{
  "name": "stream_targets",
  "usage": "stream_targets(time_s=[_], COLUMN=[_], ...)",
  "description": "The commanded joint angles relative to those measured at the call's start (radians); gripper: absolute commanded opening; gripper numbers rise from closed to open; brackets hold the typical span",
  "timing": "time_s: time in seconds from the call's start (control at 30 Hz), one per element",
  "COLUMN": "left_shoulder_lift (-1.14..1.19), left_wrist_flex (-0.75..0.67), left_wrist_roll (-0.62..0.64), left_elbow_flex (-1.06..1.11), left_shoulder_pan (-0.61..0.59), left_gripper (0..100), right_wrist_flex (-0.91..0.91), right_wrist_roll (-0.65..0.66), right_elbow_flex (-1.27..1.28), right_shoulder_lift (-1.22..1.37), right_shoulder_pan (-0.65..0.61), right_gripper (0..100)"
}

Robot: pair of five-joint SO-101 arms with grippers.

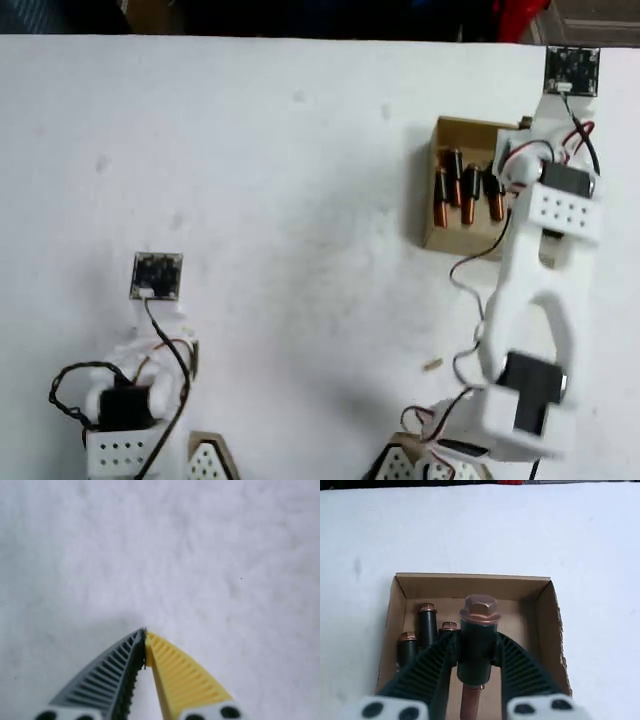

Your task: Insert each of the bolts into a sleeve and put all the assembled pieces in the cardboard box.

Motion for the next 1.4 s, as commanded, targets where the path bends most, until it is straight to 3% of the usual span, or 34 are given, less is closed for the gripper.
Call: stream_targets(time_s=[0.0, 0.2, 0.73, 0.93, 1.13, 1.37], left_shoulder_lift=[-0.005, -0.005, -0.005, -0.005, -0.005, -0.005], left_wrist_flex=[-0.026, -0.026, -0.026, -0.026, -0.026, -0.026], left_wrist_roll=[-0.011, -0.011, -0.011, -0.011, -0.011, -0.011], left_elbow_flex=[-0.002, -0.002, -0.002, -0.002, -0.002, -0.002], left_shoulder_pan=[-0.007, -0.007, -0.008, -0.010, -0.010, -0.010], left_gripper=[2, 2, 3, 3, 3, 3], right_wrist_flex=[-0.025, -0.004, 0.268, 0.381, 0.506, 0.526], right_wrist_roll=[0.011, 0.043, 0.080, 0.081, 0.227, 0.241], right_elbow_flex=[-0.157, -0.362, -0.994, -1.169, -1.286, -1.341], right_shoulder_lift=[0.102, 0.328, 0.892, 1.023, 1.102, 1.136], right_shoulder_pan=[0.031, 0.054, 0.065, 0.059, 0.033, 0.028], right_gripper=[1.7, 1.7, 1.7, 2.0, 2.1, 2.4])
